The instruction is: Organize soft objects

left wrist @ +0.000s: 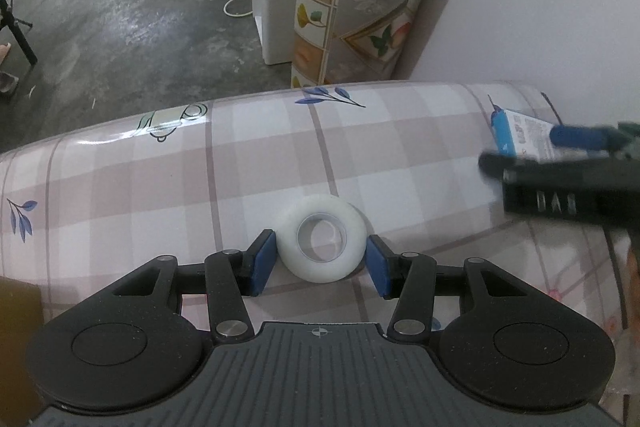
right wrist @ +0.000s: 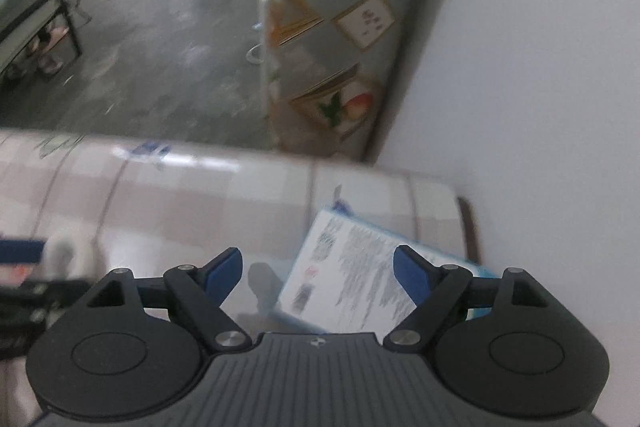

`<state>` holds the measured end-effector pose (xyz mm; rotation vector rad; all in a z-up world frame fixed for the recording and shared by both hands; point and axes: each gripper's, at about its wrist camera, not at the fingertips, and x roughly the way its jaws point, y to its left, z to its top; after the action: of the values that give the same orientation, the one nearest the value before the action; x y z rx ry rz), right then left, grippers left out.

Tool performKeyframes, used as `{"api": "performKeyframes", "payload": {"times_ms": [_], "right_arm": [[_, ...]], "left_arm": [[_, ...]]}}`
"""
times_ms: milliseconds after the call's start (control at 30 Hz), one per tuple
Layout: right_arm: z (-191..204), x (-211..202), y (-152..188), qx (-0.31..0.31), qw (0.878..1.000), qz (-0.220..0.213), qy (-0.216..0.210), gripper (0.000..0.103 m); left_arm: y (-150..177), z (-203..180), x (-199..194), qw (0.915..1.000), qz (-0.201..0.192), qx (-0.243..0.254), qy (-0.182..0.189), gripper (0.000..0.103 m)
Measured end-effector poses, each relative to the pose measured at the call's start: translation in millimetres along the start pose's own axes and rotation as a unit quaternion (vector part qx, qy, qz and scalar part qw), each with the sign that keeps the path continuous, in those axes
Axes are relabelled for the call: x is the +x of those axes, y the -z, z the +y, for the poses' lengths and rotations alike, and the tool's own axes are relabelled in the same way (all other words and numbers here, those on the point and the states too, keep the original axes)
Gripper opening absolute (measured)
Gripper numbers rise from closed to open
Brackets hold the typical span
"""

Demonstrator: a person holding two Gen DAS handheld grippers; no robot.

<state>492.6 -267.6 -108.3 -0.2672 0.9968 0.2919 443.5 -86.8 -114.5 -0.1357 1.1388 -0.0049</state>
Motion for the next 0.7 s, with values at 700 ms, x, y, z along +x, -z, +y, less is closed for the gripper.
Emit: {"api": "performKeyframes", "payload": {"times_ms": [700], "right_arm": [[5.0,16.9,-8.1,-0.087,0.995,-0.039,-0.006,0.086]], "left_arm": [[-1.0,12.1,-0.8,0.9994,0.001,-0.028,0.02,0.049]]}}
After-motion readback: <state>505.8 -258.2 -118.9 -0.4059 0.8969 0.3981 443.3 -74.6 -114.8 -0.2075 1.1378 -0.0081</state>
